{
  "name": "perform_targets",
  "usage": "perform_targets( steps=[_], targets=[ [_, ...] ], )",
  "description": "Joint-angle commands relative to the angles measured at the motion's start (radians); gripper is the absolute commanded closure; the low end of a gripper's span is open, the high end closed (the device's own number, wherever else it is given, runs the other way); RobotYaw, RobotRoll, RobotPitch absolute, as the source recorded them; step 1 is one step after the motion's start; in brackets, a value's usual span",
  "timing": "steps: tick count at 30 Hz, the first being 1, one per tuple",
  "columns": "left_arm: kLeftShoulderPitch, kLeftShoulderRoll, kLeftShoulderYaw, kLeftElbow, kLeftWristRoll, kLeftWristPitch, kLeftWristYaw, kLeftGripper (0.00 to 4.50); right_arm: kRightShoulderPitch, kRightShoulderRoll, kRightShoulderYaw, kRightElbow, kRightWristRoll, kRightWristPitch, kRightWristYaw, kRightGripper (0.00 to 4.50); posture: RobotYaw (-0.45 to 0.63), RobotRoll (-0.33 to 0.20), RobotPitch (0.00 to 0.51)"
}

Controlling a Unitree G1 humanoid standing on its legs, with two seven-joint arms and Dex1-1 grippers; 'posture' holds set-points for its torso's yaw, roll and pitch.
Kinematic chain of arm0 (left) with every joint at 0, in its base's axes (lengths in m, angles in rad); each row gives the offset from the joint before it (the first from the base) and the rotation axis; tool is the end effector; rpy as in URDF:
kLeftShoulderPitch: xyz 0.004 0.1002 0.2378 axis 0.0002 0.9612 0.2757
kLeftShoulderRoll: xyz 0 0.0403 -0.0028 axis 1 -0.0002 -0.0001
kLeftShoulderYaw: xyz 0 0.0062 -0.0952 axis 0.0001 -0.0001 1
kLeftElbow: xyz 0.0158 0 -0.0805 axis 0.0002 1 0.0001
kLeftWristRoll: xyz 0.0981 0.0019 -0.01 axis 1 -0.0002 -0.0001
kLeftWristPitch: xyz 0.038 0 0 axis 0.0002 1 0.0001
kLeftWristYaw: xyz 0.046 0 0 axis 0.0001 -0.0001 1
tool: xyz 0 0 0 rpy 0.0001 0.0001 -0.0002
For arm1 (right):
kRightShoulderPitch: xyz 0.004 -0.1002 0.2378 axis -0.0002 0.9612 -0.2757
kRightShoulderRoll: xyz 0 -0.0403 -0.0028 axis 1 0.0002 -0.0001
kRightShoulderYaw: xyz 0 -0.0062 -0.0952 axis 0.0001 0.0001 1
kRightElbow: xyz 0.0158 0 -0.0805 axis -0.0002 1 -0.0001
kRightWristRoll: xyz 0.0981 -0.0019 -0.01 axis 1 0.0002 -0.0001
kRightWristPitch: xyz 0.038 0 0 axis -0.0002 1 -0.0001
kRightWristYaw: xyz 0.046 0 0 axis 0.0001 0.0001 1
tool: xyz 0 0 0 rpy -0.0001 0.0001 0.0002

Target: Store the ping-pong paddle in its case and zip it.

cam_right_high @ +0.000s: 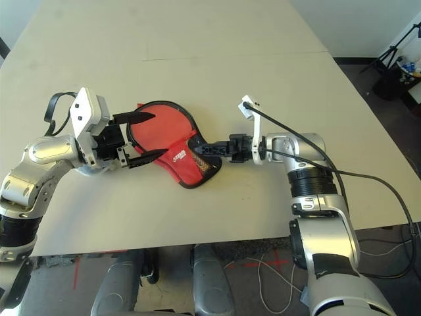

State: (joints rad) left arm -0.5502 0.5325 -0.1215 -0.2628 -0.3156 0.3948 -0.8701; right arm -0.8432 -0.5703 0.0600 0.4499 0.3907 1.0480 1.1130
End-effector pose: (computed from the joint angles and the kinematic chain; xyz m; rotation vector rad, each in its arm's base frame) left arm 0.2573 0.1664 0.2118 0.4301 -0.1966 -1.1108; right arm 0.3145 -0.2271 0.1783 0.2292 0.6493 0.9939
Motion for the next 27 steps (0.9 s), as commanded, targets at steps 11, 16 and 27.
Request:
perform_targets(
  steps=[11,16,27],
  targets=[
    [0.000,0.004,-0.014,0.014,0.008,-0.005,-0.011,0.00,-0.009,0.012,0.044,0.104,-0.043,0.061,-0.103,3.06,0.06,0.000,0.267],
    [-0.003,0.004,-0.015,0.023,0.011,-0.010,-0.014,0.00,-0.006,0.006,0.047,0.112,-0.047,0.072,-0.110,4.47,0.06,0.000,0.267],
    [-0.001,0.004,-0.018,0.038,0.020,-0.022,-0.012,0.00,0.050,-0.060,0.037,0.036,-0.010,0.134,-0.083,4.47,0.06,0.000,0.270]
  ],
)
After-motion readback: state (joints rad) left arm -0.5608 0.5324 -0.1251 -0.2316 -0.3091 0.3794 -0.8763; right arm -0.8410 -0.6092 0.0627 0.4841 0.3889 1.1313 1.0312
